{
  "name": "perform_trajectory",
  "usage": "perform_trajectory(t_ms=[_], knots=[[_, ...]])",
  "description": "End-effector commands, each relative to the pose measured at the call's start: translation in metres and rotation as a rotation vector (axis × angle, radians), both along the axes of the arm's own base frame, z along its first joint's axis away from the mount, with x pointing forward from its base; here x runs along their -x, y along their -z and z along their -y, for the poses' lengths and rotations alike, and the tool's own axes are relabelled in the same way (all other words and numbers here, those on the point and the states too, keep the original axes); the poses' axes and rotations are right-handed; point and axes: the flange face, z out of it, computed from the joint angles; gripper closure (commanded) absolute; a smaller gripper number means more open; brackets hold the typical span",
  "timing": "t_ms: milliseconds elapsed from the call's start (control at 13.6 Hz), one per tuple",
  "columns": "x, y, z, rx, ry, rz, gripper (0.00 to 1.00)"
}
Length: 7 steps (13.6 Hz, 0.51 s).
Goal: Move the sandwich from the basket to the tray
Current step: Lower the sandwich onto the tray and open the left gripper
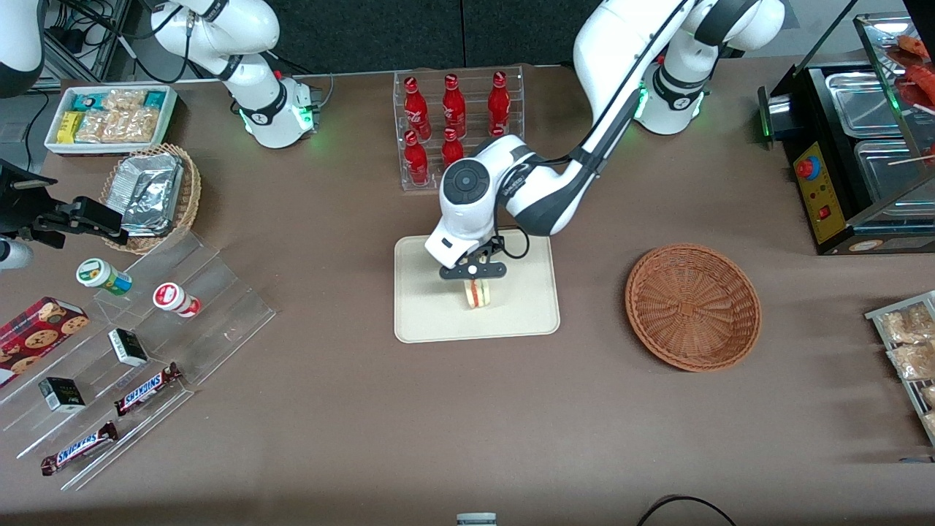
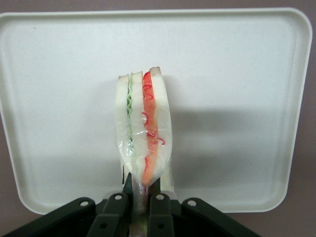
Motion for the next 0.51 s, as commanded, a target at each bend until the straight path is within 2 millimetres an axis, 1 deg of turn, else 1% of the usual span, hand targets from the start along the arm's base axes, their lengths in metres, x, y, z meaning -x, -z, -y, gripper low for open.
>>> perform_trajectory(t_ms=[0, 294, 441], knots=[[-0.008, 0.003, 0.005, 0.021, 0.022, 0.036, 1.0], [-0.008, 0.018, 0.002, 0.009, 0.069, 0.022, 1.0], [-0.006, 0.02, 0.002, 0.006, 0.073, 0.019, 1.0]])
